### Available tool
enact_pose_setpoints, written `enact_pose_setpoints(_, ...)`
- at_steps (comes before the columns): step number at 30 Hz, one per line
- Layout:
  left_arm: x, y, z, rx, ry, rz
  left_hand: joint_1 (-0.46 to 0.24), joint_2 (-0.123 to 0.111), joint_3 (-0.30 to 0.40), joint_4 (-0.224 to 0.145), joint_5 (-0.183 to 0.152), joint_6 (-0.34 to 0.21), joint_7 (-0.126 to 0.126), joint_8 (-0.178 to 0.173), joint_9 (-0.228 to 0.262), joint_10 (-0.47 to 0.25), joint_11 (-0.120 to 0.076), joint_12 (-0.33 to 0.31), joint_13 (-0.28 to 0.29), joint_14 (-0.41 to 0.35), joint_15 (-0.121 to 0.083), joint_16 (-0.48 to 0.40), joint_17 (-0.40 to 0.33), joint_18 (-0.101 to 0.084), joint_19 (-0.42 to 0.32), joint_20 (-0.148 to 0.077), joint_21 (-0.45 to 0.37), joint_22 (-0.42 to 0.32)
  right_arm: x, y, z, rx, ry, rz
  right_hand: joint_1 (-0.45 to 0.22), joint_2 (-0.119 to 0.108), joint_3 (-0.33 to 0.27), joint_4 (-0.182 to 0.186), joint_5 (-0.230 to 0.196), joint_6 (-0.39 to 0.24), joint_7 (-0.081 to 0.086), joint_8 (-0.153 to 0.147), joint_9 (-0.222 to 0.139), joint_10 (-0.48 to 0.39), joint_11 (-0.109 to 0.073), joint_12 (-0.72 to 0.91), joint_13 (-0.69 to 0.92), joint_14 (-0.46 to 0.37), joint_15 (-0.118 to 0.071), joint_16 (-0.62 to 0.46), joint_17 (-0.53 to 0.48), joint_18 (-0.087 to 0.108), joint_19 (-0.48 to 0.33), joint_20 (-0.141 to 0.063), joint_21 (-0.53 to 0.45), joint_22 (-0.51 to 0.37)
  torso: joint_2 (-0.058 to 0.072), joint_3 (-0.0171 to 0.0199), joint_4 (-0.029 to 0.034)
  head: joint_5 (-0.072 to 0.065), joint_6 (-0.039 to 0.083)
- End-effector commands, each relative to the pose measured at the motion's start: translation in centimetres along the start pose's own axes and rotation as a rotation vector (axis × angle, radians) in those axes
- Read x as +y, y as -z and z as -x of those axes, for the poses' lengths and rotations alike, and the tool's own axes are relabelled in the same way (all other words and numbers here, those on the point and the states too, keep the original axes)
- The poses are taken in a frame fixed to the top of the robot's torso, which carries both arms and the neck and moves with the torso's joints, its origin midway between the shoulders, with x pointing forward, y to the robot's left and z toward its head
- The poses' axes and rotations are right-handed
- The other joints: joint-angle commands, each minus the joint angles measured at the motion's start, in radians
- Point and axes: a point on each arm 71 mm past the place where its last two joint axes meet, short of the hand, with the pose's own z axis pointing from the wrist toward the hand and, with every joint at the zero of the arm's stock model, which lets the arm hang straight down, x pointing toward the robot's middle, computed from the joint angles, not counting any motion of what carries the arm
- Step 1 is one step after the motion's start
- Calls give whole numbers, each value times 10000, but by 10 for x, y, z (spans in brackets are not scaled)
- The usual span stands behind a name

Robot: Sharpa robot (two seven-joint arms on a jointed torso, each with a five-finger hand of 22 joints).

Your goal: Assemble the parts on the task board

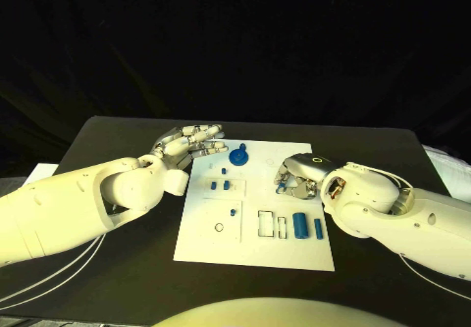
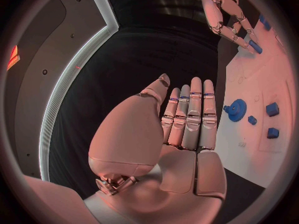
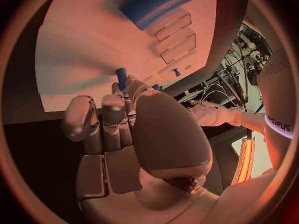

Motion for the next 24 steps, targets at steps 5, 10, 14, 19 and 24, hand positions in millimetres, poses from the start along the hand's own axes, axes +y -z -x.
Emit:
enact_pose_setpoints(5,0,0,-2,244,57,-13,-106,13,-2,54,34,-64,1,-52,-14,-30,57,-59,7,76,-9,-51,-15,128,83,-20,54,-9,4,4,3,-541,-140,53,173,-70,531,-345,-60,372,13,116,62,750,-259,91,90,117,-102,361,382,-7,238,-80,357,475,-3,-2,-1,-5,-9)
enact_pose_setpoints(10,0,0,-2,236,54,-12,-106,13,-2,54,34,-64,1,-52,-14,-30,57,-59,7,76,-9,-51,-15,128,83,-20,54,-9,6,7,10,-897,-269,102,163,-127,727,-513,-60,433,23,122,63,913,-280,77,103,114,-116,414,430,-18,251,-103,412,542,-27,-15,-4,-32,-21)
enact_pose_setpoints(14,0,1,-2,234,53,-3,-111,29,5,59,36,-65,2,-49,-11,-29,57,-58,8,81,-9,-60,-15,128,86,-20,54,-24,11,12,18,-1174,-316,236,142,-154,809,-575,-60,444,30,116,60,945,-278,52,102,111,-117,433,447,-21,252,-108,430,564,-15,-12,11,-47,10)
enact_pose_setpoints(19,0,1,-3,235,53,5,-111,29,5,59,36,-65,2,-49,-11,-29,57,-58,8,81,-9,-60,-15,128,86,-20,54,-24,27,19,26,-1417,-405,686,114,-182,859,-609,-58,439,39,104,55,942,-269,22,97,108,-114,442,453,-22,249,-108,437,571,2,-17,8,-6,-15)
enact_pose_setpoints(24,0,1,-3,251,59,8,-111,29,5,59,36,-65,2,-49,-11,-29,57,-58,8,81,-9,-60,-15,128,86,-20,54,-24,53,25,27,-1488,-827,1423,62,-210,1004,-690,-56,413,59,65,38,924,-249,-54,86,97,-99,451,452,-24,240,-101,452,585,-8,-6,28,98,-43)
